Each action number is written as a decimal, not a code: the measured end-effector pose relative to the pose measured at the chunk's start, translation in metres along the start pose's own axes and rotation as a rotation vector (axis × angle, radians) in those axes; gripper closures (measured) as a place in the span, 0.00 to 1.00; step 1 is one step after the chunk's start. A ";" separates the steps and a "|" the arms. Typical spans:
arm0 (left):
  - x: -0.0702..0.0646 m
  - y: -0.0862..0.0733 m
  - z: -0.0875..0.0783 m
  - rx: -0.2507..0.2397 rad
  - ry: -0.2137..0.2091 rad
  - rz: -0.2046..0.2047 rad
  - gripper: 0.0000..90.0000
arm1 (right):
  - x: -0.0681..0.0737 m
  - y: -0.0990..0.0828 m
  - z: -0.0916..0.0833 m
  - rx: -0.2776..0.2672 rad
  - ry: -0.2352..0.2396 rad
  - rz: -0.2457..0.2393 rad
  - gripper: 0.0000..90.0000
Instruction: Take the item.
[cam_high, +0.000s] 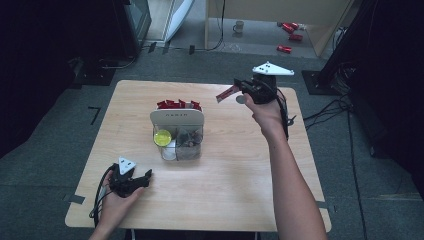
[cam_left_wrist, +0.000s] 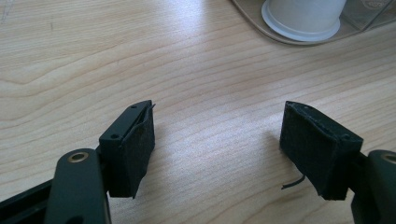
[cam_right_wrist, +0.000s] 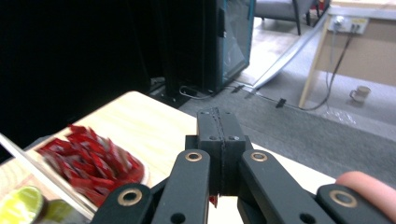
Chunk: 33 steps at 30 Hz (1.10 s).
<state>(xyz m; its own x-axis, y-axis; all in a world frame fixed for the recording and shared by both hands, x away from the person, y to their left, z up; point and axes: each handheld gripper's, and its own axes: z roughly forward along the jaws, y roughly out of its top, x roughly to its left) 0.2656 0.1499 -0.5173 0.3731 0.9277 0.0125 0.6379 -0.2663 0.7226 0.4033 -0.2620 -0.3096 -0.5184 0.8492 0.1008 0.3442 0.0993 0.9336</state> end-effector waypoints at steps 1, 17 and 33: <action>0.000 0.000 0.000 -0.001 0.000 -0.001 0.30 | -0.004 -0.009 0.003 0.013 -0.022 0.003 1.00; 0.000 0.000 0.000 -0.003 -0.003 0.001 0.31 | -0.009 -0.090 0.001 0.083 -0.114 -0.013 1.00; 0.000 0.000 0.000 -0.003 -0.003 0.003 0.31 | 0.031 -0.163 -0.028 0.069 -0.088 -0.011 1.00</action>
<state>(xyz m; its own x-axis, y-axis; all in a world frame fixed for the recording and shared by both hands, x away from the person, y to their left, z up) 0.2652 0.1498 -0.5174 0.3771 0.9261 0.0121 0.6351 -0.2680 0.7245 0.3092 -0.2658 -0.4493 -0.4530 0.8897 0.0569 0.3930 0.1420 0.9085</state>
